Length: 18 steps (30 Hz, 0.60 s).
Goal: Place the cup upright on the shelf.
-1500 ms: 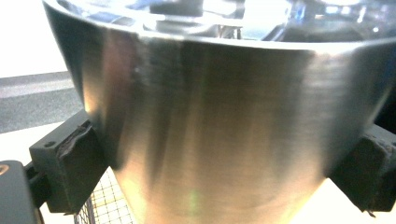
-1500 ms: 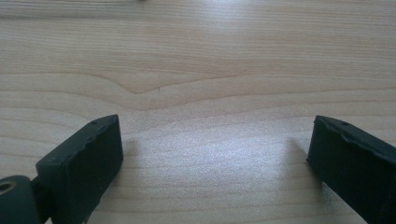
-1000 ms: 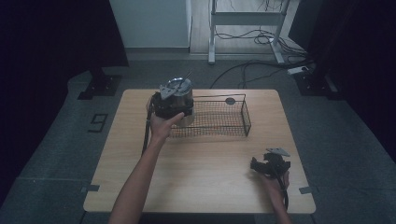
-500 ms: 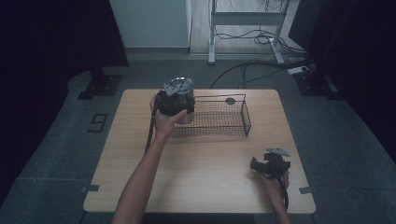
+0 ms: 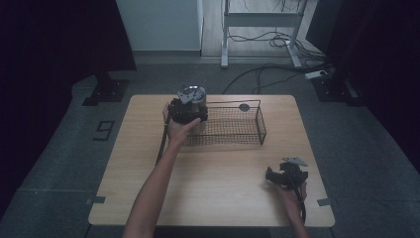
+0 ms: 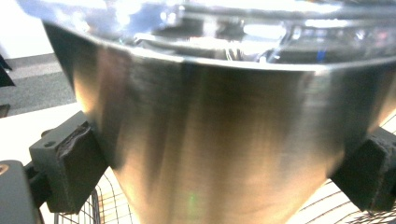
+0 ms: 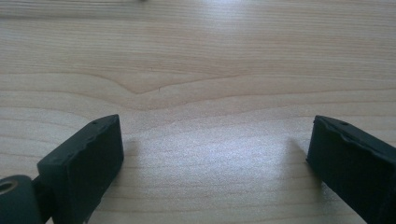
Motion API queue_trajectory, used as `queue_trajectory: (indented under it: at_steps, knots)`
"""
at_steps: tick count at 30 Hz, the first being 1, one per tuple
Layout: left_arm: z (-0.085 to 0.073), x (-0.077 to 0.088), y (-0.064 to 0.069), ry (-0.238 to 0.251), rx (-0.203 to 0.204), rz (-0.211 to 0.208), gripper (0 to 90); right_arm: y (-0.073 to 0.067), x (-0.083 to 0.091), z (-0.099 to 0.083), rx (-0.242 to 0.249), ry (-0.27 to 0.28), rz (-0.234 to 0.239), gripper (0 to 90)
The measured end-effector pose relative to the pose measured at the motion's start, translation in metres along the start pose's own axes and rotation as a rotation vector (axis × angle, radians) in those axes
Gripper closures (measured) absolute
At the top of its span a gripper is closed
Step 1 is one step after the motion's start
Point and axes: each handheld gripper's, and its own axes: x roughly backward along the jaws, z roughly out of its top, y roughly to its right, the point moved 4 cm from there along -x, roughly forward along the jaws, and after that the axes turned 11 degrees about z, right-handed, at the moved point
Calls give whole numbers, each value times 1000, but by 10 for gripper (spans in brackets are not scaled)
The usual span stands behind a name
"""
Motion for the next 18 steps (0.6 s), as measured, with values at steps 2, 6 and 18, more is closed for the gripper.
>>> queue_trajectory:
  at_steps: [2,6,18]
  knots:
    - [-3,-4,-1,-10,-3,12,39,0,0,0,1,-2,0,35]
    - [-7,-9,-3,-22,1,22,39,0,0,0,1,-1,0,35]
    - [-23,-24,-4,-58,4,50,39,0,0,0,3,0,1,40]
